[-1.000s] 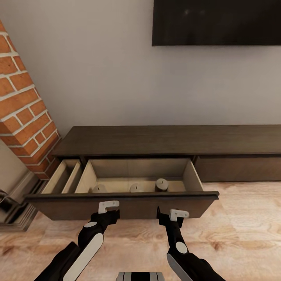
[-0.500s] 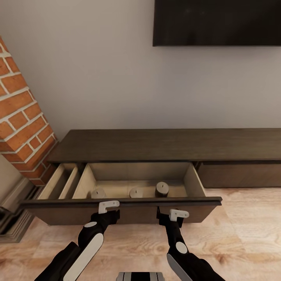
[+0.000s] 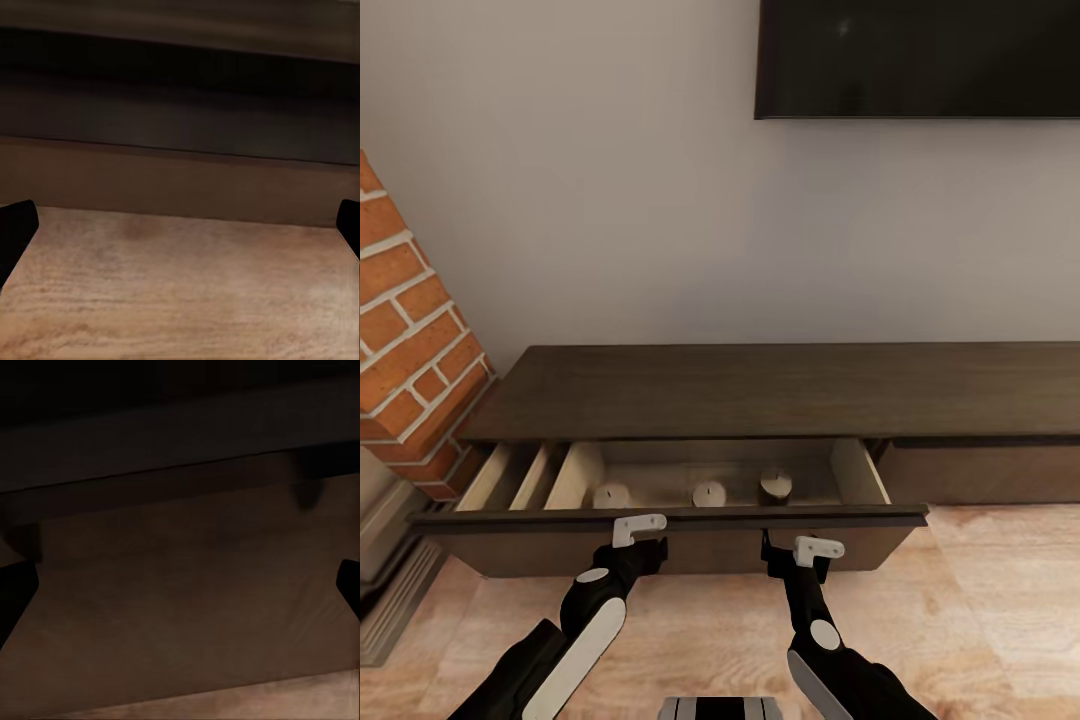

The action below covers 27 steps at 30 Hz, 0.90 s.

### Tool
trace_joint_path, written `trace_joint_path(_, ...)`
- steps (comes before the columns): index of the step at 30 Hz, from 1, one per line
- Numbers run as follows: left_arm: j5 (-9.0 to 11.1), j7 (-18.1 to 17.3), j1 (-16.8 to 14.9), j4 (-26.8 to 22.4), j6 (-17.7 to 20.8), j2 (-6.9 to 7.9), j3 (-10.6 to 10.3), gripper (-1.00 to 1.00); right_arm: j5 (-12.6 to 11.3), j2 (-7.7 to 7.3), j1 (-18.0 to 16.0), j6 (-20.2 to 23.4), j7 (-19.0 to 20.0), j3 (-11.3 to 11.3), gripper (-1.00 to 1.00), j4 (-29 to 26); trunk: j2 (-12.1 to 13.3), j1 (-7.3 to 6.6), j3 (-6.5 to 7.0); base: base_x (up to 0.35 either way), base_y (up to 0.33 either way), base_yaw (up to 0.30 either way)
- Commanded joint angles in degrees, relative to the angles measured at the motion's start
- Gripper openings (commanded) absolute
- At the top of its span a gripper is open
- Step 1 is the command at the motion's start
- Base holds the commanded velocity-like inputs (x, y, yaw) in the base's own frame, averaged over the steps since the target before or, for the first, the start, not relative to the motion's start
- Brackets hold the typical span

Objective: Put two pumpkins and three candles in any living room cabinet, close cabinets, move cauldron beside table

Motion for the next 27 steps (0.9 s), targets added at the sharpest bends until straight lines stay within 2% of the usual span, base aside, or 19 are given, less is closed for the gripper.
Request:
trace_joint_path(1,0.4,0.5,-0.1,-0.1,0.1,0.06,-0.2,1.00,-0.6,-0.09,-0.1,-0.5,-0.3,0.3,1.00,-0.1,0.0,0.02,-0.04,0.249,0.000,0.000)
trace_joint_path(16,0.4,0.5,0.0,-0.1,0.1,0.06,-0.2,1.00,-0.6,-0.08,-0.1,-0.5,-0.3,0.3,1.00,-0.1,0.0,0.02,-0.04,0.242,0.000,0.000)
trace_joint_path(27,0.4,0.5,-0.1,-0.1,0.1,0.10,-0.2,1.00,-0.6,-0.08,-0.1,-0.5,-0.3,0.3,1.00,-0.1,0.0,0.02,-0.04,0.177,0.000,0.000)
